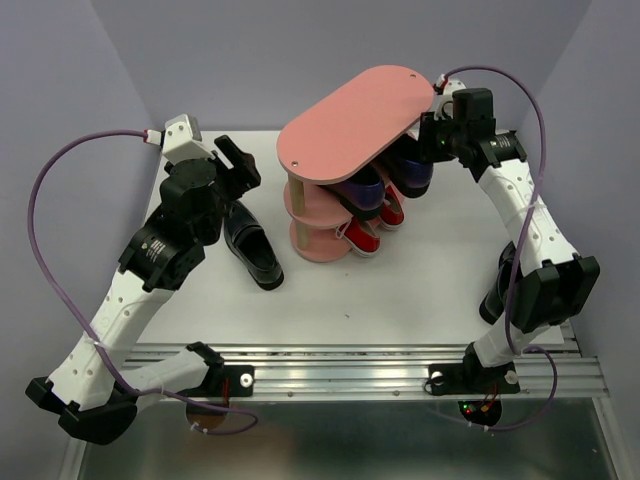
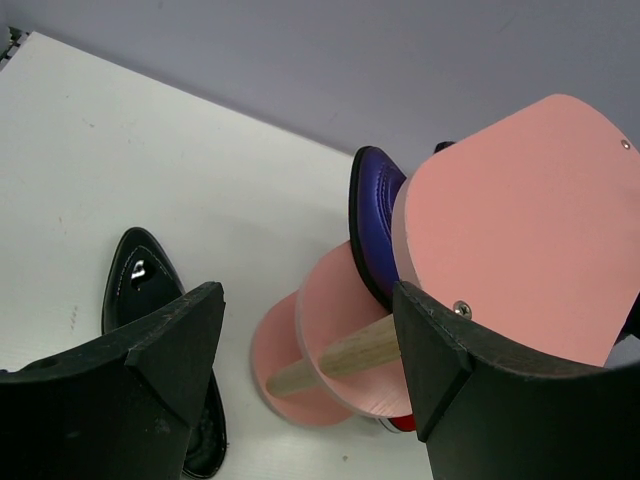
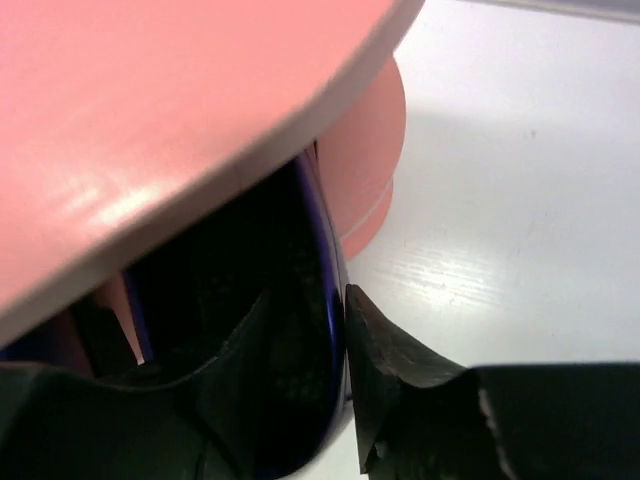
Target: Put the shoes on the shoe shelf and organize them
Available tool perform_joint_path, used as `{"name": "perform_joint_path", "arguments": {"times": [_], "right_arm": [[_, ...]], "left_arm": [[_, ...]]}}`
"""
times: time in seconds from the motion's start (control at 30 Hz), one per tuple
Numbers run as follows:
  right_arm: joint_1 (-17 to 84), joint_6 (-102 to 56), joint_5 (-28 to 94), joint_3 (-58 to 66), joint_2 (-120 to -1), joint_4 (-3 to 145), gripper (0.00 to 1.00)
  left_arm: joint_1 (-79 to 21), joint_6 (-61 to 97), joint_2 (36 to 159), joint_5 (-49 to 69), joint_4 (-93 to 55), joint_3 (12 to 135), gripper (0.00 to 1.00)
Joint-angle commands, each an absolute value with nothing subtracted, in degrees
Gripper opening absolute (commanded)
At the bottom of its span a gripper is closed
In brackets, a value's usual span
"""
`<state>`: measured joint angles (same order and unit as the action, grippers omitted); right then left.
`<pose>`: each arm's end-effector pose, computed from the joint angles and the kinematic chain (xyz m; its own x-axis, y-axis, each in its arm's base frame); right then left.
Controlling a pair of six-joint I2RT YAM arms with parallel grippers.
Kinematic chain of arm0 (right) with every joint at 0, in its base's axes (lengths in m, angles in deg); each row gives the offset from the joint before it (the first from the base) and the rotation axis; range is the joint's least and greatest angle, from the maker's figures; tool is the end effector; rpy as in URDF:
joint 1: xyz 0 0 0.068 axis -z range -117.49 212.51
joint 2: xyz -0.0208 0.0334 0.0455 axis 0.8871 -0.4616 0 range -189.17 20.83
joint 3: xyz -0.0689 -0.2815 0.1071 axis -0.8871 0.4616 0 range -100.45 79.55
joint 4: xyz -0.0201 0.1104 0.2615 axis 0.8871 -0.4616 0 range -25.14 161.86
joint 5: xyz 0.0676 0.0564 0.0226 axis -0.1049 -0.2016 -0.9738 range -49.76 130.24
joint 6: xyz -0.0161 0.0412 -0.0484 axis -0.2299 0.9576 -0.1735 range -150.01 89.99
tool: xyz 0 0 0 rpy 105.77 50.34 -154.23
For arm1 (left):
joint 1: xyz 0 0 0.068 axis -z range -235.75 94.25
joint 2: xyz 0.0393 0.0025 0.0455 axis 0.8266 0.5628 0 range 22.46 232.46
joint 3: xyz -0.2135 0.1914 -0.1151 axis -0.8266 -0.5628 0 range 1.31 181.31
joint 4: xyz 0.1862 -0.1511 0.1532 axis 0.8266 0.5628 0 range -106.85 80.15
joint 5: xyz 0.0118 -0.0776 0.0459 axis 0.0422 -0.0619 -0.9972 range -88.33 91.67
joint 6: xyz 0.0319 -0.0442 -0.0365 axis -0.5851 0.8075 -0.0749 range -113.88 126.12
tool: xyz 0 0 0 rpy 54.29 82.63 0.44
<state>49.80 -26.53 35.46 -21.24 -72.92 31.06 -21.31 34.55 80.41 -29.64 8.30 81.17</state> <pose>0.3932 0.0930 0.4370 -0.5585 -0.0640 -0.8271 -0.2535 0.9625 0.0967 0.1849 -0.0942 0.5183 -0.0673 -0.4470 -0.8920 0.0264 0.8929 -0.4495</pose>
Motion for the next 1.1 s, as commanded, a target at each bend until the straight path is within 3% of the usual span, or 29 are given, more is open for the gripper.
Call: {"name": "perform_joint_path", "arguments": {"times": [0.0,0.17,0.27,0.4,0.43,1.07], "right_arm": [[50.1,-25.6,34.3,-23.5,-70.4,38.5,0.47],[50.1,-23.7,33.6,-19.7,-67.7,40.0,0.54],[50.1,-22.5,33.1,-18.3,-66.8,40.5,0.66],[50.1,-21.7,33.8,-15.6,-64.2,41.1,0.96],[50.1,-21.6,33.7,-15.3,-63.8,41.1,0.99],[50.1,-24.1,26.1,-5.6,-58.4,38.6,0.99]], "left_arm": [[-21.6,34.7,79.8,-30.7,7.1,80.7,0.79],[-21.6,34.7,79.9,-30.2,6.6,80.2,0.79],[-21.6,34.8,80.3,-29.5,6.4,80.2,0.79],[-21.7,34.8,80.2,-29.4,6.2,80.0,0.79],[-21.7,34.8,80.2,-29.4,6.2,79.9,0.79],[-21.8,34.9,81.2,-27.4,4.2,78.7,0.78]]}}
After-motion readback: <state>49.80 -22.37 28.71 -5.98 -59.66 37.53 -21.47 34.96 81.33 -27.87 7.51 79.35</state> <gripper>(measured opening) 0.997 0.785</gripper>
